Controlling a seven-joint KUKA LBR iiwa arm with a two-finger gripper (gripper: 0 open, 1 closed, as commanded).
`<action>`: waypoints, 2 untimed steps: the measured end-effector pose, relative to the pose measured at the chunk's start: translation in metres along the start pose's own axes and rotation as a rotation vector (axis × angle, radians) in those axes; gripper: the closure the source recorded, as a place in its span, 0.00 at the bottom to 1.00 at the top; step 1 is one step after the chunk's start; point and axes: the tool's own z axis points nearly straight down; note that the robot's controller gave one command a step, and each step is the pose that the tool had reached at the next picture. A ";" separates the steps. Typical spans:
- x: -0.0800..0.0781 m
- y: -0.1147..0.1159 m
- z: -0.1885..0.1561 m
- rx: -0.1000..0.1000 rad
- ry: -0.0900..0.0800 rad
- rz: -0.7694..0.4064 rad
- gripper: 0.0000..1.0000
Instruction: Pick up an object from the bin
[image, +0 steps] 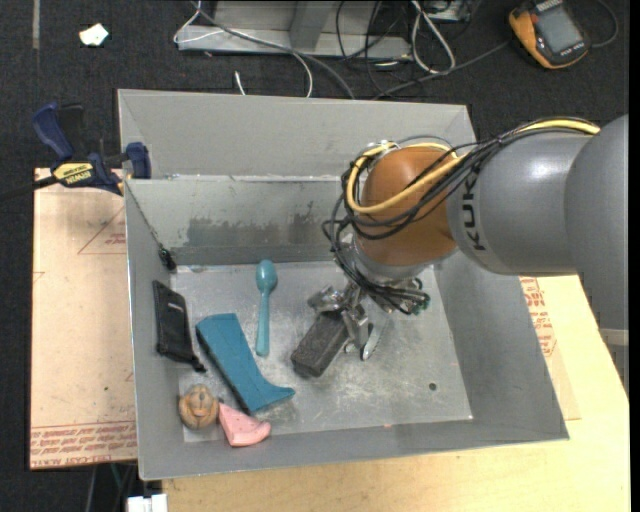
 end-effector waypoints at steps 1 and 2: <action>0.000 0.000 0.000 0.000 0.000 0.000 1.00; 0.000 0.000 -0.002 0.000 -0.002 0.002 1.00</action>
Offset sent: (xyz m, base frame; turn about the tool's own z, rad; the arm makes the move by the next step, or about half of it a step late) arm 0.0000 -0.0001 0.0041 0.0000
